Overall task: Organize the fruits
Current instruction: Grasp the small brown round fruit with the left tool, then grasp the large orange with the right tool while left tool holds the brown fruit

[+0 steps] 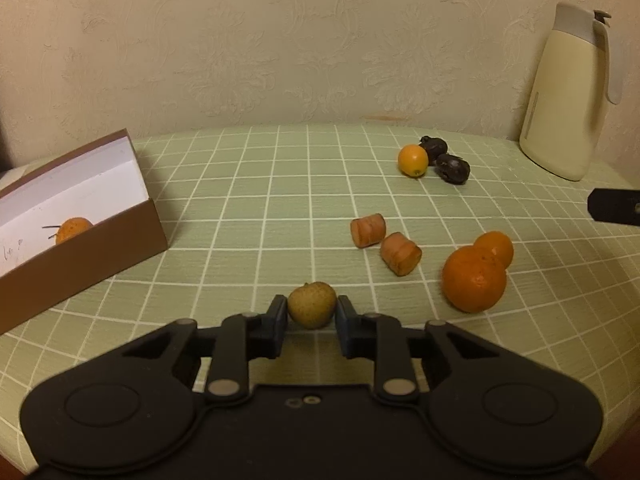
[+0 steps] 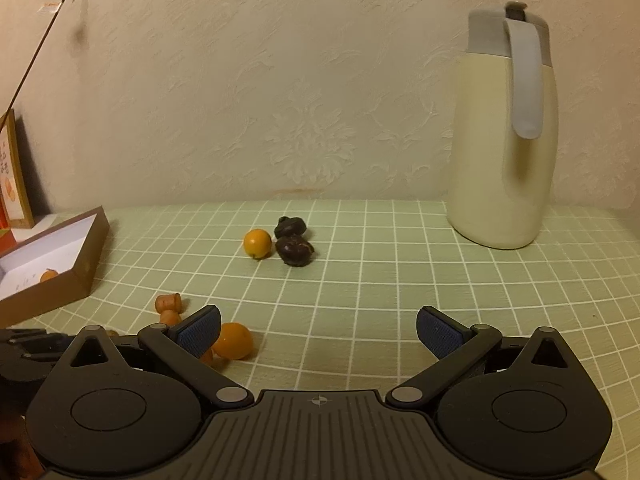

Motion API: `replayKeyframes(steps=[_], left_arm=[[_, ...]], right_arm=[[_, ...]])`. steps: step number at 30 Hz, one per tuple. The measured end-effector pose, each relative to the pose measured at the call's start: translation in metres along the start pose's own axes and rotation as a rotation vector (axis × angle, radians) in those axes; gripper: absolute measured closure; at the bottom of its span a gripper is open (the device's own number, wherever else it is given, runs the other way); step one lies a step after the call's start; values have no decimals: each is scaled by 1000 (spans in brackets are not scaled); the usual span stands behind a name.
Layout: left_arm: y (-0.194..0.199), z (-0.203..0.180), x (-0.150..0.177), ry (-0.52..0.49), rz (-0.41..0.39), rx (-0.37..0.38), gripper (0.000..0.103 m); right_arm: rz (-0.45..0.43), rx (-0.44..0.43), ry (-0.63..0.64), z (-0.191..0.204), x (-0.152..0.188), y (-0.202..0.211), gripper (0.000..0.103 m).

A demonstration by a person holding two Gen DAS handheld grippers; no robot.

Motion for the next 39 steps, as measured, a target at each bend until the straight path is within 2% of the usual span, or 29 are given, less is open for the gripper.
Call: replayKeyframes(steps=[12,16,17,19,24,32,39], left_arm=[[24,27,-4,16,-38,-9,87],[34,41,-4,20,-50,-20,87],[35,45,-5,22,-53,-24,87],[37,51,-5,27,-55,-31,87],[44,65,-5,37,-65,-42,87],[47,83,-3,56,-67,-58,87],[47,94,-1,69,-67,-71,87]], right_arm=[[59,5,76,21,10,-17,0],[83,-61,101,43,15,-24,2],[88,-79,115,50,17,-26,14],[123,-104,129,62,23,-32,28],[176,-148,166,89,37,-43,29],[216,-140,120,93,44,-58,45],[231,-118,96,91,42,-67,45]])
Point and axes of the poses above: each gripper's, at about its wrist camera, not at the fingertips, and y roughly against the way its jaws point, z to its left, x to its underside, the point moved 9 cm from there along -y, roughly the way its jaws point, and after that the axes turned 9 degrees about -x, right-handed, at the moved point
